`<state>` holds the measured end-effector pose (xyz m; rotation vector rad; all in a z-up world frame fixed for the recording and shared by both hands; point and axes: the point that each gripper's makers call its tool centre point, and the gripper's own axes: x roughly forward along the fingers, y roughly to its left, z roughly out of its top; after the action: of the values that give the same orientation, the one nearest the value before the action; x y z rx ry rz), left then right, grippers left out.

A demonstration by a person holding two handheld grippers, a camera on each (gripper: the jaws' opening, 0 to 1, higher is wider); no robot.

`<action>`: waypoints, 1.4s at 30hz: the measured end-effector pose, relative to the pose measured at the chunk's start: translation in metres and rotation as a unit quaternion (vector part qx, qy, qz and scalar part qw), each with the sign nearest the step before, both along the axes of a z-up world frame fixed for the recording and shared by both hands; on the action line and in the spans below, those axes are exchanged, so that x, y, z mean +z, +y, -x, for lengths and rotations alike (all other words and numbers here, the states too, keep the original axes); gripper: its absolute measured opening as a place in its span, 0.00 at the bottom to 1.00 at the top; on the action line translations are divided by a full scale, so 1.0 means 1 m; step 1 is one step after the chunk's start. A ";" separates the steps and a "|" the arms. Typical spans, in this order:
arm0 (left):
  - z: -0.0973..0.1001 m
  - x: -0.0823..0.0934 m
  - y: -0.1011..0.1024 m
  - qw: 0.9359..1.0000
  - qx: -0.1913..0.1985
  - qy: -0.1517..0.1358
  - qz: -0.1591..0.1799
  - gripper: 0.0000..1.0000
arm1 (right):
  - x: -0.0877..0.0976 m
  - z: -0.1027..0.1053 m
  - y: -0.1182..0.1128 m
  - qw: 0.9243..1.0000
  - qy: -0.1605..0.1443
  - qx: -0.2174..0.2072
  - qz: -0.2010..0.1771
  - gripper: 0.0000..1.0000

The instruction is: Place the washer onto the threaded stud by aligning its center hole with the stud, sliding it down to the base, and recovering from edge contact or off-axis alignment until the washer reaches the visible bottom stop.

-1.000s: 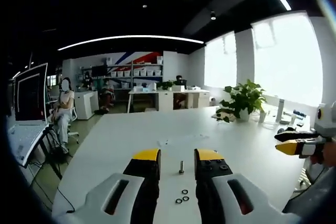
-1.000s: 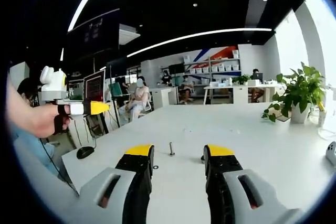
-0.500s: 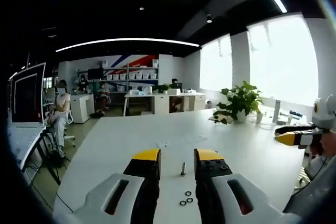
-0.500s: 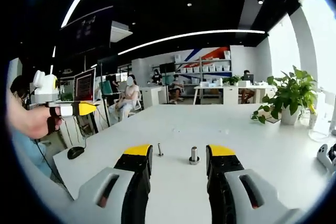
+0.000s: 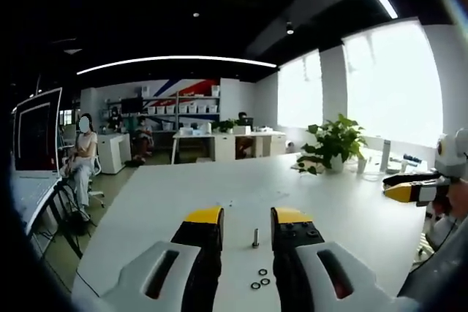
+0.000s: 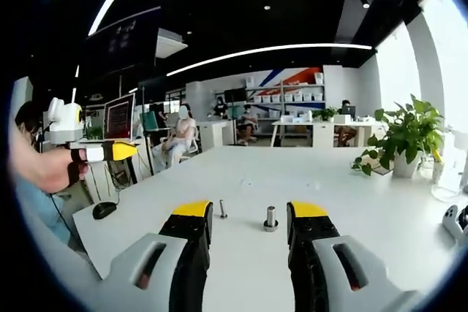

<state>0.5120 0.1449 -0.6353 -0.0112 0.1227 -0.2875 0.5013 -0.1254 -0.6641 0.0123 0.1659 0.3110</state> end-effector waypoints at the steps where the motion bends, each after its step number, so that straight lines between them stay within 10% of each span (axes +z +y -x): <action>1: 0.000 0.000 0.001 1.000 0.002 -0.002 -0.001 0.24 | -0.001 0.000 -0.001 1.000 0.001 0.000 0.001 0.42; 42: -0.018 -0.048 0.015 0.997 0.074 0.014 -0.011 0.25 | 0.009 -0.004 -0.003 0.998 -0.032 -0.004 -0.049 0.42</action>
<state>0.5297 0.1603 -0.6833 -0.0017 0.1526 -0.1371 0.5054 -0.1280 -0.6555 0.0996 0.0870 0.3114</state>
